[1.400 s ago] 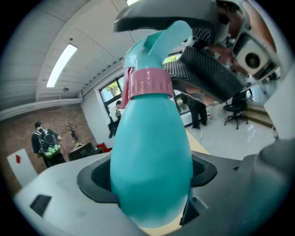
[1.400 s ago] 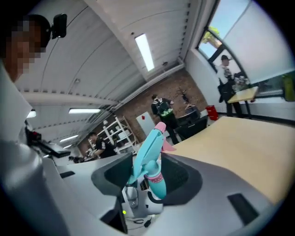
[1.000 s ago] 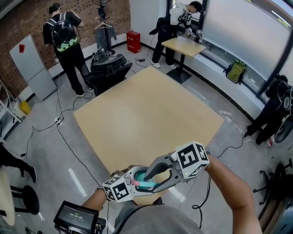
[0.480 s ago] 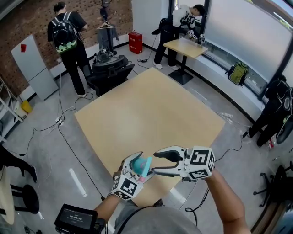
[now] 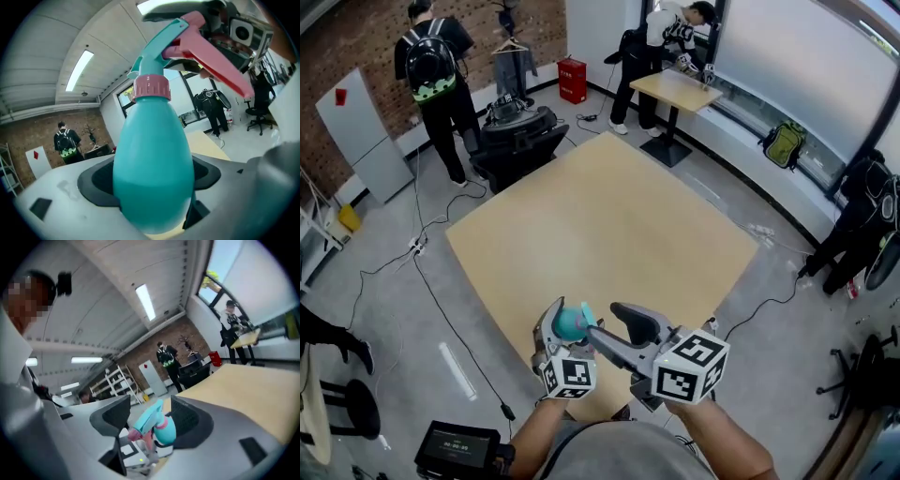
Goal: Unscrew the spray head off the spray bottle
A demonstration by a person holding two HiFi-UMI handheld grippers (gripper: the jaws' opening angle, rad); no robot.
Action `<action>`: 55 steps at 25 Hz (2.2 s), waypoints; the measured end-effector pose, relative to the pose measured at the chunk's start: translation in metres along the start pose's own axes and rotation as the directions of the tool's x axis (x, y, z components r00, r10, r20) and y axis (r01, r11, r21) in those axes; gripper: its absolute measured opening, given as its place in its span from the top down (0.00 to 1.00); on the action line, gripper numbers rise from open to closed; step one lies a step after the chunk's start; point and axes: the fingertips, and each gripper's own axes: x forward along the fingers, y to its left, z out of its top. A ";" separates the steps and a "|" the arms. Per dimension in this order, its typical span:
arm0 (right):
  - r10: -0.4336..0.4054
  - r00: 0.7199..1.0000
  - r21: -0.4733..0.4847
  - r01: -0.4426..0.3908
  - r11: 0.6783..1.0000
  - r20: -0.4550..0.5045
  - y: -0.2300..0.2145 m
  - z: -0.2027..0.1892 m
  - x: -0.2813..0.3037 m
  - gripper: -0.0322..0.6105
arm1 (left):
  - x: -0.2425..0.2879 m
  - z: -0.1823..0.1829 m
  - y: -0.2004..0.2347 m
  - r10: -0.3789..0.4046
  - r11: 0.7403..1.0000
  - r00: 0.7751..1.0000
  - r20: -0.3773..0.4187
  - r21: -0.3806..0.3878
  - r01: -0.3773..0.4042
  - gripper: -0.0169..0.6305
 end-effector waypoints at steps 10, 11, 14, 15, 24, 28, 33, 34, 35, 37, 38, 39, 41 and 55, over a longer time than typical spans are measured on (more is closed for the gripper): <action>-0.076 0.923 -0.384 -0.082 0.920 -0.378 -0.018 -0.062 0.014 0.72 | -0.006 0.026 -0.030 -0.218 0.975 0.974 0.062 0.055 0.215 0.34; -0.044 0.916 -0.419 -0.139 0.897 -0.399 -0.012 -0.063 0.011 0.74 | -0.012 0.028 -0.034 -0.290 0.957 0.953 0.084 0.046 0.287 0.34; 0.040 0.875 -0.519 -0.322 0.792 -0.482 0.001 -0.065 -0.002 0.86 | -0.035 0.033 -0.053 -0.513 0.858 0.850 0.117 0.099 0.504 0.34; 0.055 0.861 -0.548 -0.369 0.751 -0.505 0.004 -0.065 -0.007 0.93 | -0.045 0.034 -0.061 -0.578 0.814 0.809 0.109 0.149 0.562 0.34; 0.084 0.743 -0.588 -0.589 0.555 -0.664 0.009 -0.079 -0.028 0.93 | -0.100 0.052 -0.109 -0.840 0.543 0.527 0.131 0.172 0.822 0.34; 0.122 0.783 -0.601 -0.557 0.573 -0.610 0.012 -0.075 -0.023 0.93 | -0.109 0.063 -0.109 -0.851 0.509 0.476 0.220 0.129 0.851 0.34; 0.133 0.812 -0.618 -0.528 0.582 -0.569 0.012 -0.070 -0.020 0.93 | -0.108 0.064 -0.104 -0.840 0.526 0.491 0.231 0.123 0.842 0.34; 0.134 0.814 -0.614 -0.523 0.592 -0.565 0.011 -0.070 -0.020 0.93 | -0.106 0.063 -0.103 -0.837 0.530 0.495 0.232 0.125 0.839 0.34; 0.137 0.816 -0.606 -0.517 0.604 -0.561 0.010 -0.069 -0.019 0.93 | -0.105 0.061 -0.102 -0.834 0.535 0.500 0.232 0.124 0.836 0.34; 0.144 0.821 -0.586 -0.506 0.633 -0.553 0.010 -0.068 -0.018 0.93 | -0.103 0.057 -0.099 -0.826 0.548 0.514 0.229 0.119 0.828 0.34; 0.145 0.824 -0.579 -0.497 0.646 -0.547 0.010 -0.067 -0.017 0.93 | -0.101 0.054 -0.097 -0.821 0.556 0.523 0.228 0.116 0.823 0.34; 0.142 0.829 -0.575 -0.488 0.657 -0.541 0.009 -0.065 -0.017 0.93 | -0.100 0.052 -0.095 -0.815 0.566 0.533 0.228 0.113 0.817 0.34; 0.131 0.839 -0.575 -0.468 0.671 -0.529 0.007 -0.062 -0.016 0.93 | -0.097 0.049 -0.093 -0.800 0.586 0.553 0.231 0.108 0.803 0.34; 0.024 0.927 -0.588 -0.258 0.766 -0.375 -0.018 -0.011 -0.021 0.93 | -0.030 -0.028 -0.081 -0.611 0.745 0.756 0.233 -0.151 0.649 0.34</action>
